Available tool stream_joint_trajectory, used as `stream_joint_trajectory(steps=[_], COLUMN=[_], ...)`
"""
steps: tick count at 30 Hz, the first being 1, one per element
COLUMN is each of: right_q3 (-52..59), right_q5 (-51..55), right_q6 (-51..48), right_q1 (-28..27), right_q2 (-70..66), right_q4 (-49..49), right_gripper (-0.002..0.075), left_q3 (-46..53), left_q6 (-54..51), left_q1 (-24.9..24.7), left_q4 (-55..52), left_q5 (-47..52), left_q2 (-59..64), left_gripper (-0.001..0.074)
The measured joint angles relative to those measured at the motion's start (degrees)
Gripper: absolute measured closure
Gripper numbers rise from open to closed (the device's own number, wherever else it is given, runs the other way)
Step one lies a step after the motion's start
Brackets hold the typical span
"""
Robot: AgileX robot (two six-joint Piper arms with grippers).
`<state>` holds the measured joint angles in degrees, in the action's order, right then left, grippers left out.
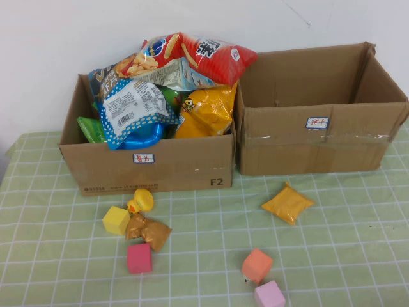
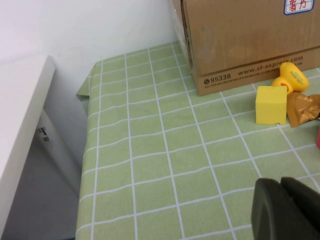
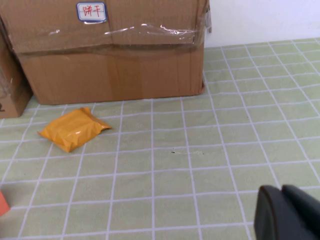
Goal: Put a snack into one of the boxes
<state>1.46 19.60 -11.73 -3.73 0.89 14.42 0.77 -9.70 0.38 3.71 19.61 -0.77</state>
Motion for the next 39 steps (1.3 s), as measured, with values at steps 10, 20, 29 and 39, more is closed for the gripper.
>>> stream_joint_trajectory(steps=[10, 20, 29, 39], right_q3=[0.0, -0.1, -0.1, -0.1], right_q5=[0.0, 0.1, 0.2, 0.2], right_q6=[0.0, 0.0, 0.0, -3.8], right_q1=[0.0, 0.0, 0.0, 0.0], right_q2=[0.0, 0.0, 0.0, 0.0], right_q4=[-2.5, -2.8, -2.8, -5.5], right_gripper=[0.0728, 0.0728, 0.0728, 0.0728], left_q3=[0.0, 0.0, 0.0, 0.0], left_q6=[0.0, 0.0, 0.0, 0.0], left_q1=[0.0, 0.0, 0.0, 0.0], left_q4=[0.0, -0.1, -0.1, -0.1], left_q5=[0.0, 0.0, 0.0, 0.0], left_q2=[0.0, 0.0, 0.0, 0.0], left_gripper=[0.0737, 0.0737, 0.0737, 0.0737])
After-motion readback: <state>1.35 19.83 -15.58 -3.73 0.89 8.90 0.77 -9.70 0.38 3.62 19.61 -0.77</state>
